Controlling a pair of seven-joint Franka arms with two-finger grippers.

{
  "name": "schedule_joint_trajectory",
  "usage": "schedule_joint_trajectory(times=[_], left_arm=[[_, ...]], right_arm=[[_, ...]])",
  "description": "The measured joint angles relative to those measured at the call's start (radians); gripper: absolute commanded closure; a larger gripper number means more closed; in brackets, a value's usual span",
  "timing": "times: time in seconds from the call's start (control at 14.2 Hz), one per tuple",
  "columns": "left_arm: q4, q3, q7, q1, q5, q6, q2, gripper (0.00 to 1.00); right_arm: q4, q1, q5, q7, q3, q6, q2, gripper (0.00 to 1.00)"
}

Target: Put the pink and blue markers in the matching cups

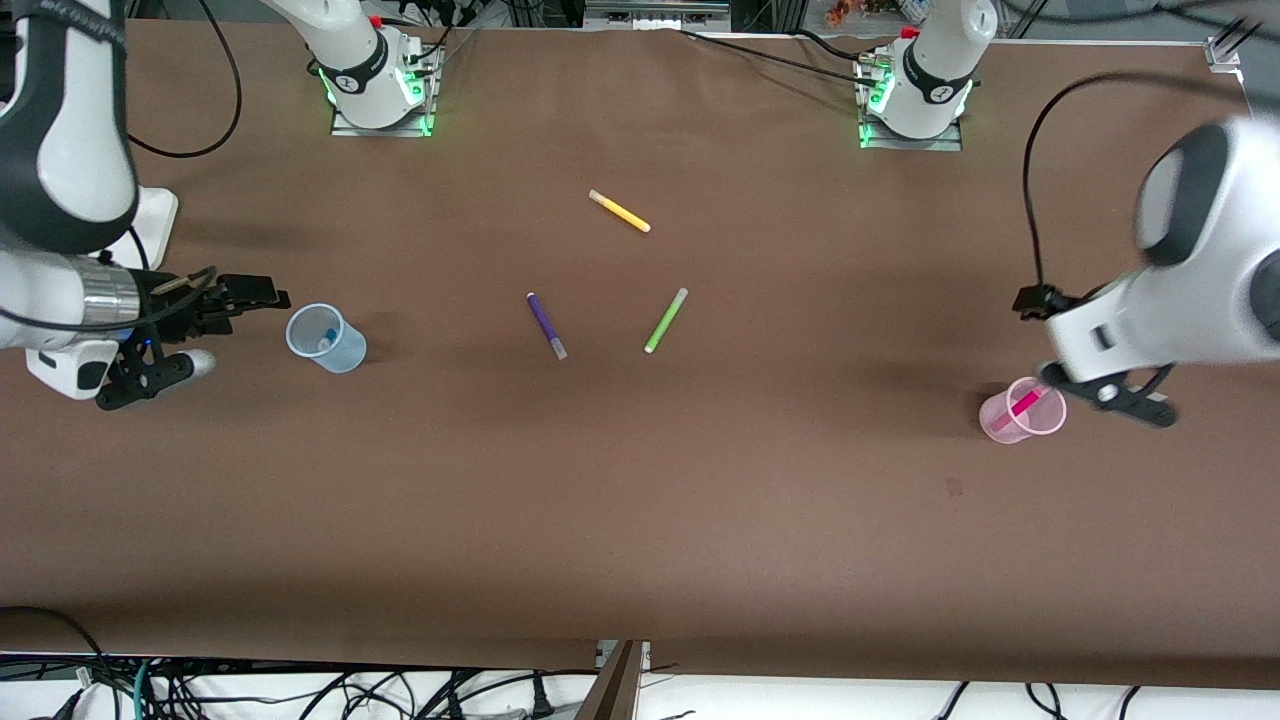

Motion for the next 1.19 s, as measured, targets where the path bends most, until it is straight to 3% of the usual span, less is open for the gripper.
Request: schedule_joint_trajectory(times=[0.21, 0.42, 0.56, 0.98, 1.19], left_arm=[[-0.054, 0.000, -0.009, 0.045, -0.048, -0.028, -0.142, 0.00], [-0.274, -0.006, -0.017, 0.051, -0.061, 0.047, -0.310, 0.00], [-0.384, -0.009, -0.032, 0.052, -0.080, 0.110, -0.367, 0.00], [-0.312, 0.002, -0.214, 0.090, -0.083, 0.177, -0.294, 0.00], [-0.334, -0.008, -0.234, 0.090, -0.088, 0.329, -0.307, 0.00]], right_arm=[[-0.052, -0.016, -0.125, 0.235, 0.102, -0.012, -0.111, 0.00], [-0.121, -0.068, -0.205, 0.270, 0.145, -0.023, -0.229, 0.00], [-0.146, -0.100, -0.224, 0.270, 0.147, -0.037, -0.296, 0.00], [-0.156, -0.131, -0.240, 0.275, 0.148, -0.039, -0.389, 0.00], [-0.156, -0.134, -0.240, 0.278, 0.148, -0.050, -0.379, 0.00]])
